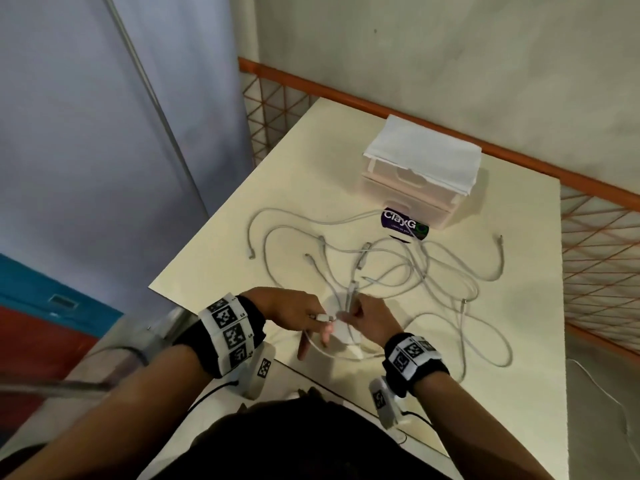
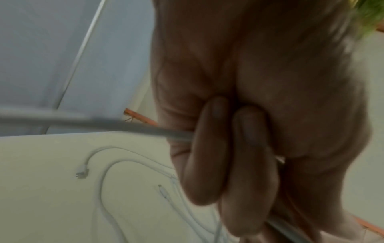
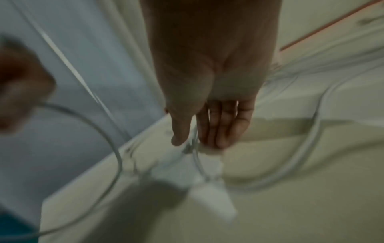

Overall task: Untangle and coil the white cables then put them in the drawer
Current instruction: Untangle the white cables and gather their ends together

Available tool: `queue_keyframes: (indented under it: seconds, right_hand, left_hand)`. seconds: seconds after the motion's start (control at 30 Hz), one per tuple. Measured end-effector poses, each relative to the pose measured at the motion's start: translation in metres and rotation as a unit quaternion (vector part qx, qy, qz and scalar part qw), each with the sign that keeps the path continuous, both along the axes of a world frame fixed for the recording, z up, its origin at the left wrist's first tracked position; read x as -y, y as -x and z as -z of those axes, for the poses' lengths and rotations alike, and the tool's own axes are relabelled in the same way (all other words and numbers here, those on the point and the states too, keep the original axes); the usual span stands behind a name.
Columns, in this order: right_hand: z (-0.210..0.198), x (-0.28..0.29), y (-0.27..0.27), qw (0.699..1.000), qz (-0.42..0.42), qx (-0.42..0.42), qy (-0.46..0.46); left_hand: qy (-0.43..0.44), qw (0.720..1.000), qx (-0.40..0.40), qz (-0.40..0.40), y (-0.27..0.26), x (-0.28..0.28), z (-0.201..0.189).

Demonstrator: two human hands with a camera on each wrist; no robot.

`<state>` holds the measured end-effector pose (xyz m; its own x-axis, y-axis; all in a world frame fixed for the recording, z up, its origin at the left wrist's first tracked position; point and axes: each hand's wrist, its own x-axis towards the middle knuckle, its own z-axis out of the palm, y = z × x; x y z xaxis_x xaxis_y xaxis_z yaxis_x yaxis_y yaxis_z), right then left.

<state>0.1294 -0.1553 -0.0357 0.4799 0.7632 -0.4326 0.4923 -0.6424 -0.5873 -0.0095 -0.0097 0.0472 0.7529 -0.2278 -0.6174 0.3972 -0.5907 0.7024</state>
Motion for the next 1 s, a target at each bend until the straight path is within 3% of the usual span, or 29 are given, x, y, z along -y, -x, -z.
queue_keyframes:
  seconds: [0.13, 0.23, 0.37, 0.47, 0.53, 0.63, 0.8, 1.0]
  right_hand:
    - [0.006, -0.004, -0.013, 1.0, 0.018, -0.011, 0.008]
    - [-0.014, -0.002, -0.039, 0.994, 0.084, -0.021, -0.069]
    - [-0.077, -0.003, -0.073, 0.944, 0.173, -0.064, -0.274]
    - [-0.135, 0.0, -0.075, 0.919, 0.134, -0.092, -0.358]
    - [-0.155, 0.003, -0.064, 0.925, 0.088, -0.119, -0.351]
    - [-0.153, 0.003, -0.045, 0.934, 0.039, -0.141, -0.327]
    - [-0.141, 0.004, -0.033, 0.926, 0.069, -0.178, -0.326]
    - [-0.142, 0.003, -0.03, 0.915, 0.075, -0.234, -0.321]
  left_hand:
    - [0.011, 0.999, 0.024, -0.042, 0.005, 0.002, 0.005]
    - [0.014, 0.995, 0.054, -0.088, 0.001, 0.0, 0.005]
    - [-0.006, 0.967, 0.152, -0.206, -0.023, -0.002, -0.007]
    - [-0.008, 0.92, 0.239, -0.31, -0.049, 0.001, -0.027]
    - [0.068, 0.894, 0.266, -0.355, -0.066, 0.006, -0.043]
    - [0.142, 0.86, 0.308, -0.382, -0.084, 0.018, -0.058]
    - [0.209, 0.836, 0.323, -0.392, -0.098, 0.031, -0.063]
    - [0.229, 0.808, 0.346, -0.418, -0.104, 0.026, -0.073]
